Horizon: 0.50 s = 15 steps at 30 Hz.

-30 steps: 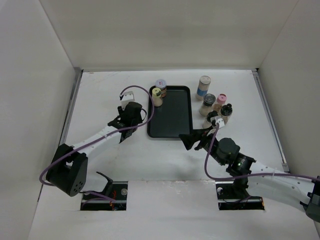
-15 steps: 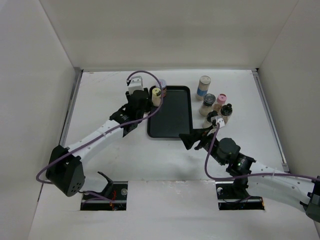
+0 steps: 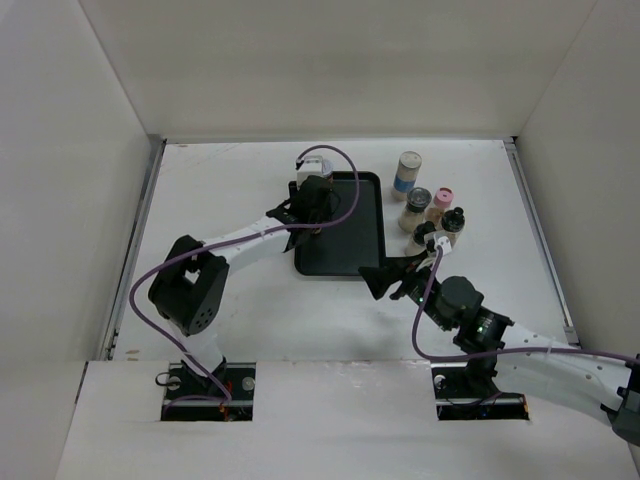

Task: Organize the condiment bottles

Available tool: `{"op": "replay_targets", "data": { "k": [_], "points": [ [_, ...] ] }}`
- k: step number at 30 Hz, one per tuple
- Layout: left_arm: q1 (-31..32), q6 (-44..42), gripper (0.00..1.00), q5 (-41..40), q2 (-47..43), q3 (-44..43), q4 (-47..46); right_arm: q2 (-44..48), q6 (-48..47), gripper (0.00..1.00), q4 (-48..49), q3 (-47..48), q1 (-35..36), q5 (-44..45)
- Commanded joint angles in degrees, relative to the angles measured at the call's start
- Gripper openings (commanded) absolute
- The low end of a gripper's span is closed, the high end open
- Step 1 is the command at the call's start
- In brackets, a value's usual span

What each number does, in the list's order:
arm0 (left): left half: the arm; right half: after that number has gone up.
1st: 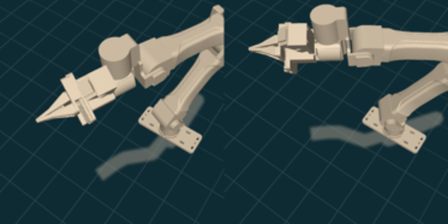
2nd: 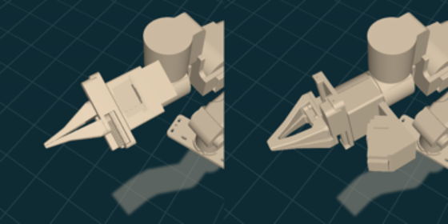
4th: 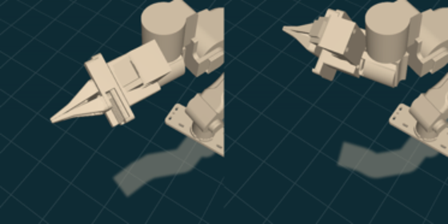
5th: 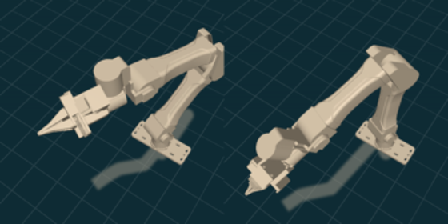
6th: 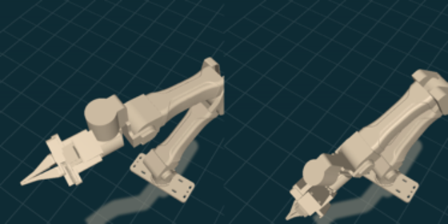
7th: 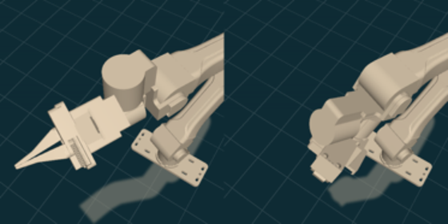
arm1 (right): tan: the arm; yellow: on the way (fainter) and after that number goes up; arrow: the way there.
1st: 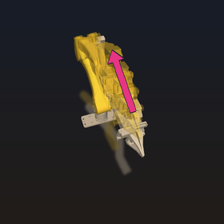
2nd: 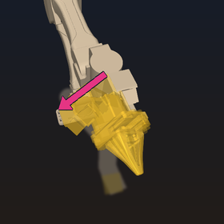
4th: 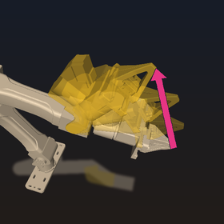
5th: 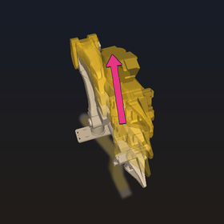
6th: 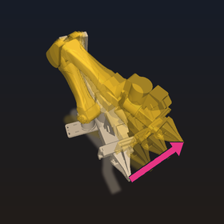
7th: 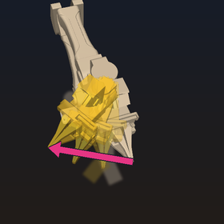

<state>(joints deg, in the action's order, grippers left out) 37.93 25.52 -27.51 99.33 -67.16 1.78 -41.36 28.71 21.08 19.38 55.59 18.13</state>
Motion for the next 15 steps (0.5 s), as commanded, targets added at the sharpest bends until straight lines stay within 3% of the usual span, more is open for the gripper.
{"op": "replay_targets", "data": {
  "k": [1,10,15],
  "points": [
    [-0.8,-1.44,0.21,0.44,-0.54,-3.07,-5.99,0.14,0.12,0.83,3.18,1.63,0.08,-0.38],
    [-1.77,-1.7,0.23,0.7,2.97,-2.98,-7.4,-1.26,0.73,0.83,3.53,1.63,-0.71,-1.25],
    [-2.12,-1.7,0.3,1.05,3.15,-1.4,-8.72,-1.44,0.73,0.83,3.62,1.72,-0.71,-1.34]
  ]
}}
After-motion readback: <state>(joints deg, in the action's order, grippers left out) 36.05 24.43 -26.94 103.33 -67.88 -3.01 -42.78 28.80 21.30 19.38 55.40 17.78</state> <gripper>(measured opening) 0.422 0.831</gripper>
